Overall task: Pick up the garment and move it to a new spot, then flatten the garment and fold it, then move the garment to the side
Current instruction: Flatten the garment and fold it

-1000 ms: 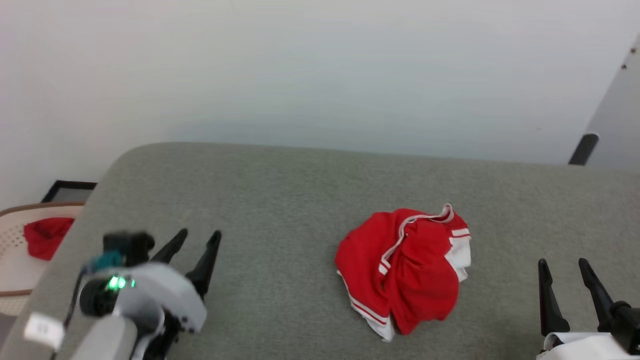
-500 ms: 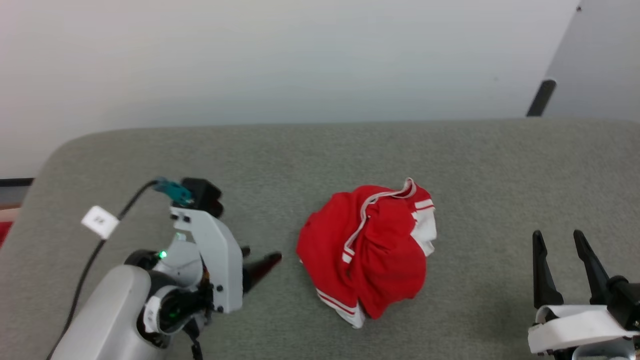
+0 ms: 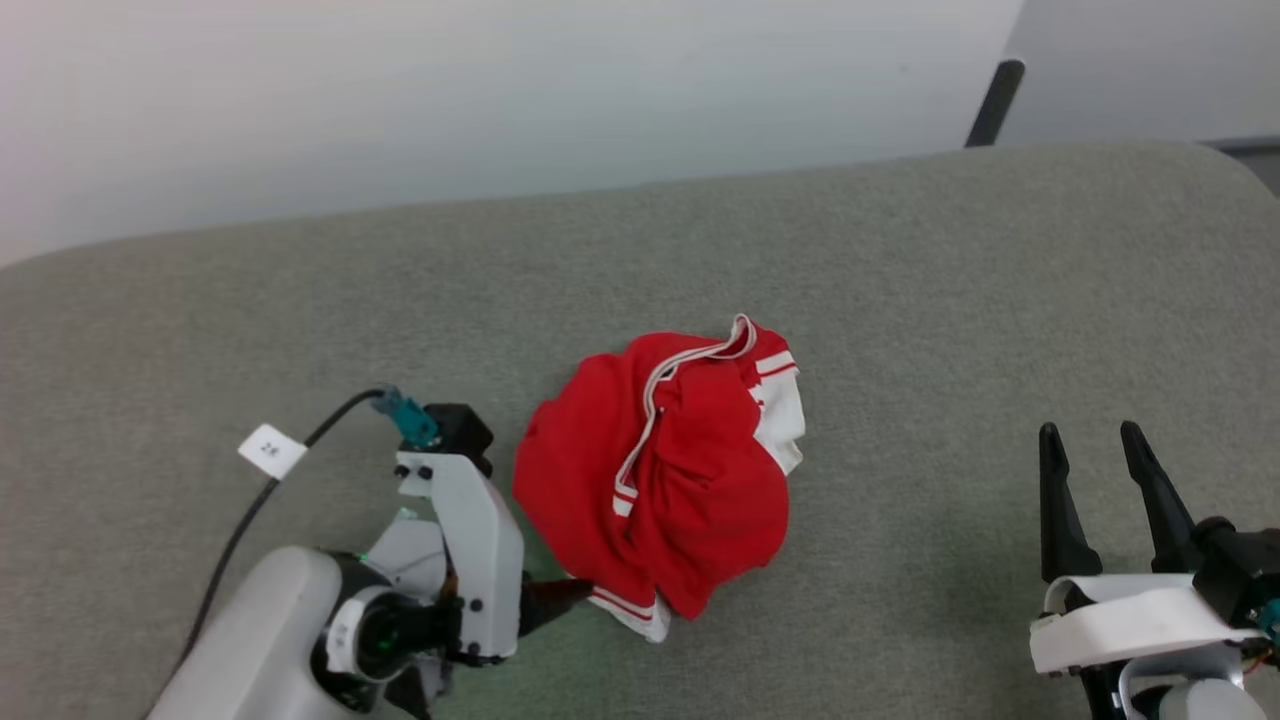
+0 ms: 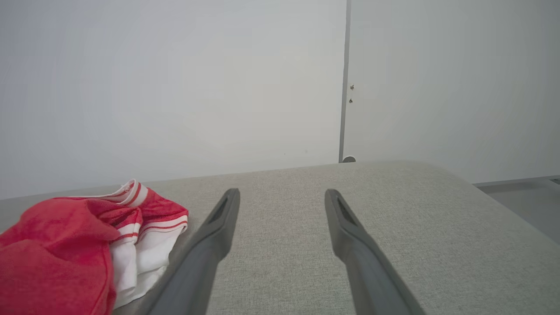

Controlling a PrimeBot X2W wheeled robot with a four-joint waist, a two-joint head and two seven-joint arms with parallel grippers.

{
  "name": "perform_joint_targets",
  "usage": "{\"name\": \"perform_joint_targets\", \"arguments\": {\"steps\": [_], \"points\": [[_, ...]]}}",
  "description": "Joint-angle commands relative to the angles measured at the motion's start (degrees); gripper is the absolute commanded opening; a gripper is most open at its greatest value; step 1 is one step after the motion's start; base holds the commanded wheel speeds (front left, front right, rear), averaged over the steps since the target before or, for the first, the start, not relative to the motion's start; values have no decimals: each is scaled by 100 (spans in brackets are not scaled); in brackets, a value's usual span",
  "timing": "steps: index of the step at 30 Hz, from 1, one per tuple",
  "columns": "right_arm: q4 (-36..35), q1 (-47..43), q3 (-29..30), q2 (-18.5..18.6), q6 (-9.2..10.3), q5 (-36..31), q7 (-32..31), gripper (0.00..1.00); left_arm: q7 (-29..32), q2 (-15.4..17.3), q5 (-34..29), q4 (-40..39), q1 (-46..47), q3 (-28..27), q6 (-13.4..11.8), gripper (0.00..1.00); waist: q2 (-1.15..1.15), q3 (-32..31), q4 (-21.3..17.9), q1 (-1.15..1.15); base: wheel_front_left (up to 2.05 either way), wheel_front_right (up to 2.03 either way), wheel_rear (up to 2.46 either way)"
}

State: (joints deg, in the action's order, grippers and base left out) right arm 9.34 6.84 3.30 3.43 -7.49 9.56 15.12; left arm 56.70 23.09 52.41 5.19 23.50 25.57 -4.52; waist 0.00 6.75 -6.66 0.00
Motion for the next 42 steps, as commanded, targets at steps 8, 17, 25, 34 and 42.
{"name": "perform_joint_targets", "arguments": {"steps": [8, 17, 25, 34, 42], "points": [[-16, 292, -117, -42, 0, 89, 5, 100, -281, -278, 198, 630, 208, -111, 173, 100, 0, 465, -362, 0, 0, 0, 0], [-23, 452, -164, -60, 0, 172, 5, 100, -179, -601, 751, 1138, 217, -321, 231, 65, 0, 701, -502, 0, 0, 0, 0], [3, 463, -143, -60, 0, 208, 5, 100, -27, -466, 873, 1275, 413, -431, 291, 0, 0, 680, -499, 0, 0, 0, 0], [10, 287, -44, -60, 0, 103, 5, 100, 201, 320, 472, 801, 555, -456, 230, 0, 0, 438, -267, 0, 0, 0, 0], [22, 135, -24, -59, 0, -10, 5, 100, 259, 1127, 77, 380, 500, -613, 79, 0, 0, 120, -30, 0, 0, 0, 0]]}}
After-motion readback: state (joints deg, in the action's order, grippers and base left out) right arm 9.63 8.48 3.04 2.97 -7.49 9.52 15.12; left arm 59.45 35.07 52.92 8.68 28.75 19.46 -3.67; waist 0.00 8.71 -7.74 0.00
